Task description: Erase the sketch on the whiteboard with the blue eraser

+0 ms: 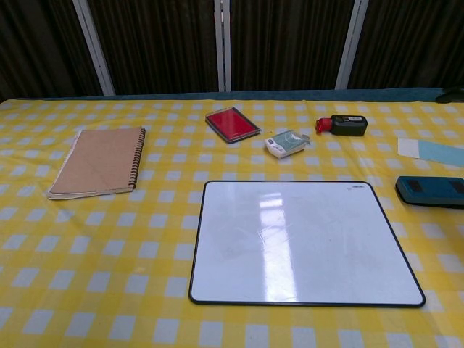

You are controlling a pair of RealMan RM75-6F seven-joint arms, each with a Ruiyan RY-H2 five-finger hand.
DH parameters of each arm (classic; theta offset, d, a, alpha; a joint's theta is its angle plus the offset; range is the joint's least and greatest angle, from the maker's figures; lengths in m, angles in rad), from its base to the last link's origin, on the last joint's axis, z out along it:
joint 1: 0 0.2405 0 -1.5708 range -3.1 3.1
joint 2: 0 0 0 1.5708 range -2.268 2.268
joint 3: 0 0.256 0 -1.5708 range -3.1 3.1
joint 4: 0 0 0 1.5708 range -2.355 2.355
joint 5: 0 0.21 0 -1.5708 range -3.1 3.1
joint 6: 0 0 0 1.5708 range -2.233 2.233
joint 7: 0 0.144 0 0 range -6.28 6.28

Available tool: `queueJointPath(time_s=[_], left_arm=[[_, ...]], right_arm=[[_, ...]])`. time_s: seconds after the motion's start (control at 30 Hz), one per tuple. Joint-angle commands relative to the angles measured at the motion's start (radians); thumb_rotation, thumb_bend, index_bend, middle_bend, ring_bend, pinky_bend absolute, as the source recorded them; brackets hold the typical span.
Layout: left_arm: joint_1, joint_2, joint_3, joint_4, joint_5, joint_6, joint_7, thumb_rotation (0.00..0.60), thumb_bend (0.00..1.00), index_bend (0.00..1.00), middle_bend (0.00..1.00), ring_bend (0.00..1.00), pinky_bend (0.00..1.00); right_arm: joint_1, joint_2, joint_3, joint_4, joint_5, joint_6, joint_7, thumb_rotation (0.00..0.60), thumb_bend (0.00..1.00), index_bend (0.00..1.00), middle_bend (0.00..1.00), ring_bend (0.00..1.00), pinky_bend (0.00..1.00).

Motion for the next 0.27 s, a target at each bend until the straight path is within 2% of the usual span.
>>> queueJointPath(time_s=[0.03, 0.27], left_arm=[[0.002, -0.001, 0.0, 0.005, 0.01, 0.007, -0.009, 0.6, 0.0, 0.0, 0.0, 0.0, 0.0], [0.006, 0.005, 0.005, 0.01, 0.023, 0.012, -0.031, 0.6, 0.0, 0.0, 0.0, 0.0, 0.0]], right_arm=[[-0.066, 0.019, -0.028, 0.01, -0.059, 0.081, 0.051, 0.6, 0.0, 0.02, 0.0, 0.0, 0.0], [-0.128, 0.02, -0.031, 0.013, -0.08, 0.149, 0.062, 0.6, 0.0, 0.02, 0.0, 0.0, 0.0]])
